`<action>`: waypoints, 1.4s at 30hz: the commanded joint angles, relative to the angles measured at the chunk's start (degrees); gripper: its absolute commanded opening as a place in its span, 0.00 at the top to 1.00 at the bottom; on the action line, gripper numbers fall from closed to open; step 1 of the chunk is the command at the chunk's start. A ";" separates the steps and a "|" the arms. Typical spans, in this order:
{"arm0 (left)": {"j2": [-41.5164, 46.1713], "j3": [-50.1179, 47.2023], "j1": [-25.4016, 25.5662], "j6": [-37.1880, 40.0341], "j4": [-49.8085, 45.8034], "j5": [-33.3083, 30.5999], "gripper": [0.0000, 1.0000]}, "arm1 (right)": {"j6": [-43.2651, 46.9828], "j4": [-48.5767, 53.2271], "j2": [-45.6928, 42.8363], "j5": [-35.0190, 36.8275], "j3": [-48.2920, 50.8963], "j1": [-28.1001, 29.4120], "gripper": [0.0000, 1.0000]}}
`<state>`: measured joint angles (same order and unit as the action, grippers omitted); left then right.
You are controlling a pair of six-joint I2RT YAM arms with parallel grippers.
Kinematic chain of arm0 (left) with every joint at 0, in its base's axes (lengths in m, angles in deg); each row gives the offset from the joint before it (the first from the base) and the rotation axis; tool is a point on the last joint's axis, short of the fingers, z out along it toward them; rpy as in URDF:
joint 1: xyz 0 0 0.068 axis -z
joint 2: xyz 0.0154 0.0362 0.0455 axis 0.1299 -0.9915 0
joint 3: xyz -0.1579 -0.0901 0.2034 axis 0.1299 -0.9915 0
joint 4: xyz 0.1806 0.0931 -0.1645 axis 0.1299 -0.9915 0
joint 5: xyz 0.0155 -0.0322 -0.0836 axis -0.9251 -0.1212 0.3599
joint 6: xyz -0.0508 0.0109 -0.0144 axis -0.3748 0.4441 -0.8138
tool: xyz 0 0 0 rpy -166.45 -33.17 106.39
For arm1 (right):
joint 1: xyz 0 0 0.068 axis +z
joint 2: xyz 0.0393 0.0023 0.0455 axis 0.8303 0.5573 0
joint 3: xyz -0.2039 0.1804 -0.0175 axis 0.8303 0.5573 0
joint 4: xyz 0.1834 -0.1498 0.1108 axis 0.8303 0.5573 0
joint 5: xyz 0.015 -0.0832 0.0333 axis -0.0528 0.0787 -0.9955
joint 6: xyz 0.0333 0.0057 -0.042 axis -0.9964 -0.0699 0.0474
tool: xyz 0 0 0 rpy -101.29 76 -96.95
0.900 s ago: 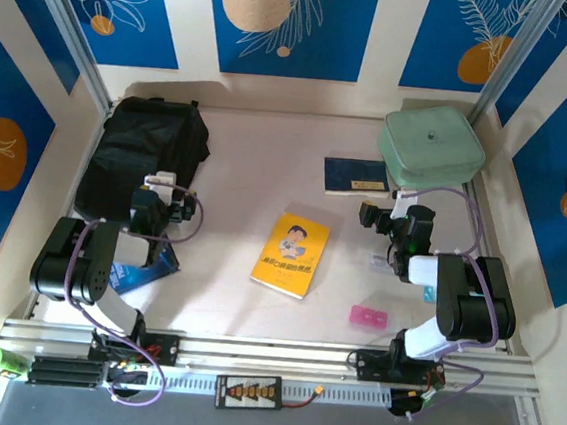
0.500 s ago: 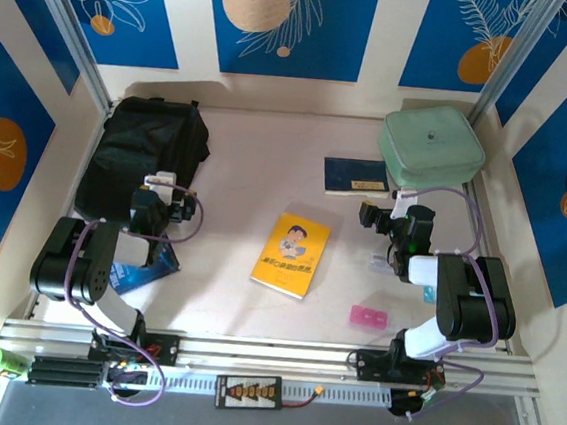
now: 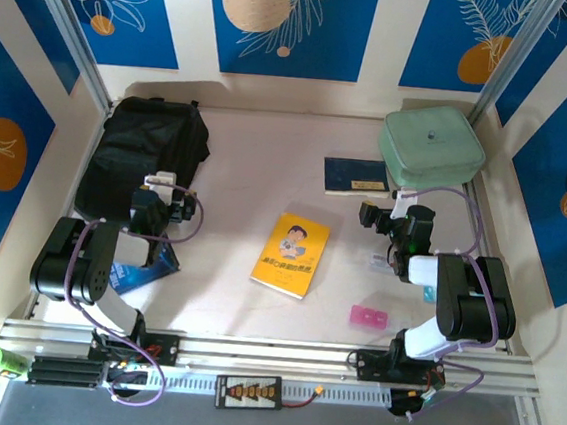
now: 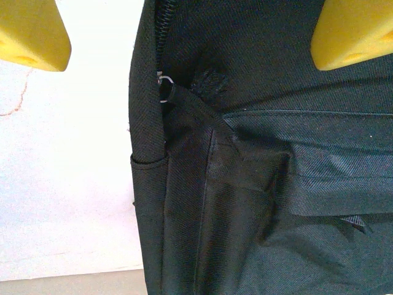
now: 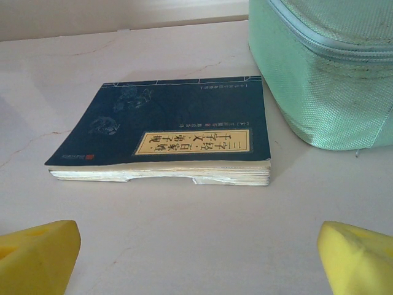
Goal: Pack books, pencil case, and school supplies into a backpack
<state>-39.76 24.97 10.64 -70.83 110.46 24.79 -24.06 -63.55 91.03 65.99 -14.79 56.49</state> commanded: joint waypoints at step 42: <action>2.19 41.74 -0.02 -23.32 -62.06 3.33 0.00 | -30.60 64.03 4.93 -13.12 -39.34 17.26 0.01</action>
<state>-33.46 60.84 10.64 -93.70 53.72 25.47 -51.56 -1.34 94.87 56.75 -51.64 72.84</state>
